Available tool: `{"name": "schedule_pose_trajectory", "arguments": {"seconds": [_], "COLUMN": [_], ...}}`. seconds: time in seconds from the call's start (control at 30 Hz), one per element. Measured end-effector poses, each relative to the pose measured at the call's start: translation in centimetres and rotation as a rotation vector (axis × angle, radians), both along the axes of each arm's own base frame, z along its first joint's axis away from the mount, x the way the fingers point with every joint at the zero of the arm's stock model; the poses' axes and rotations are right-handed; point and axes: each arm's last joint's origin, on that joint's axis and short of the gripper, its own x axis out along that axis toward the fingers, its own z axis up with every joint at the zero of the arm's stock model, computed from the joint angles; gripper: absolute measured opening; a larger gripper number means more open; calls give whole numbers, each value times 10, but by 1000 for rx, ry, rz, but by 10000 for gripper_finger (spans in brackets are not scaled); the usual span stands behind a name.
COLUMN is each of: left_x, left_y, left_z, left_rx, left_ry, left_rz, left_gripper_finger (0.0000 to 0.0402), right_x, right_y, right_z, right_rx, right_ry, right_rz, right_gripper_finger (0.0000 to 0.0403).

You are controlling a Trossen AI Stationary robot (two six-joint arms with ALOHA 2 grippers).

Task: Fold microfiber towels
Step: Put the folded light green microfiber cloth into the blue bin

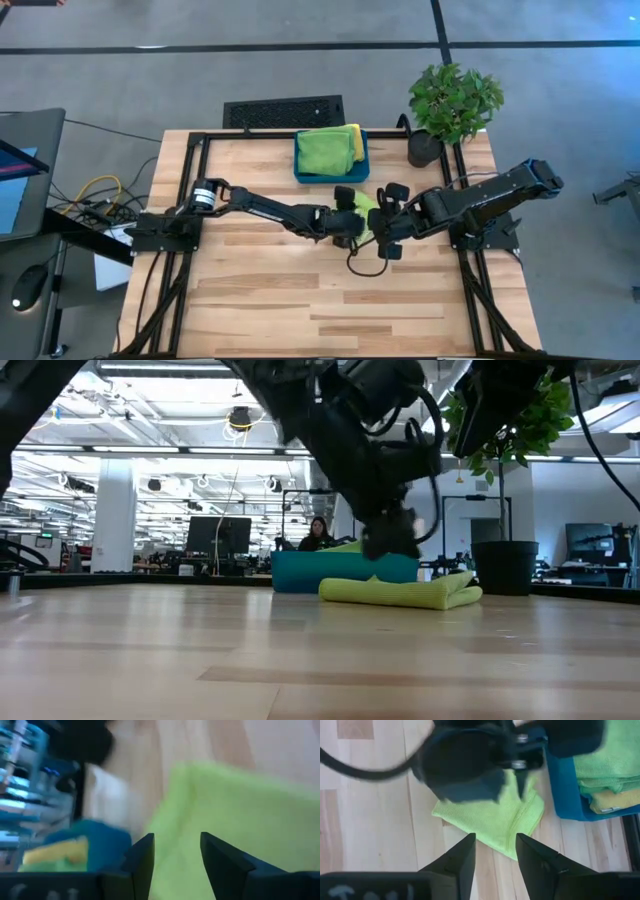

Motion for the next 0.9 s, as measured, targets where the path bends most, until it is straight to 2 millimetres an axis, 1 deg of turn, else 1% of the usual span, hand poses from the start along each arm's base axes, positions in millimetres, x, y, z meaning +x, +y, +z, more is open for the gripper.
{"name": "schedule_pose_trajectory", "arguments": {"seconds": [0.07,0.17,0.23,0.3,0.5,0.6,0.73,0.9], "left_x": [-7,-19,-26,-30,-31,-29,-30,-24], "left_y": [-6,-15,-19,-21,-22,-23,-22,-18], "left_z": [3,7,6,3,-2,-1,-10,-25], "left_rx": [-5,-119,-188,-222,-200,-206,-197,-181], "left_ry": [116,246,314,355,353,341,381,385], "left_rz": [-11,-73,-101,-113,-131,-140,-137,-137], "left_gripper_finger": [155,154,152,151,151,151,151,151], "right_x": [0,0,-1,-1,-3,-4,-5,-5], "right_y": [0,1,3,5,12,15,18,18], "right_z": [0,0,0,0,0,0,0,0], "right_rx": [1,2,2,2,3,4,7,7], "right_ry": [1,2,2,1,-4,-8,-10,-11], "right_rz": [0,4,11,19,45,56,60,63], "right_gripper_finger": [162,161,160,160,159,159,159,159]}}
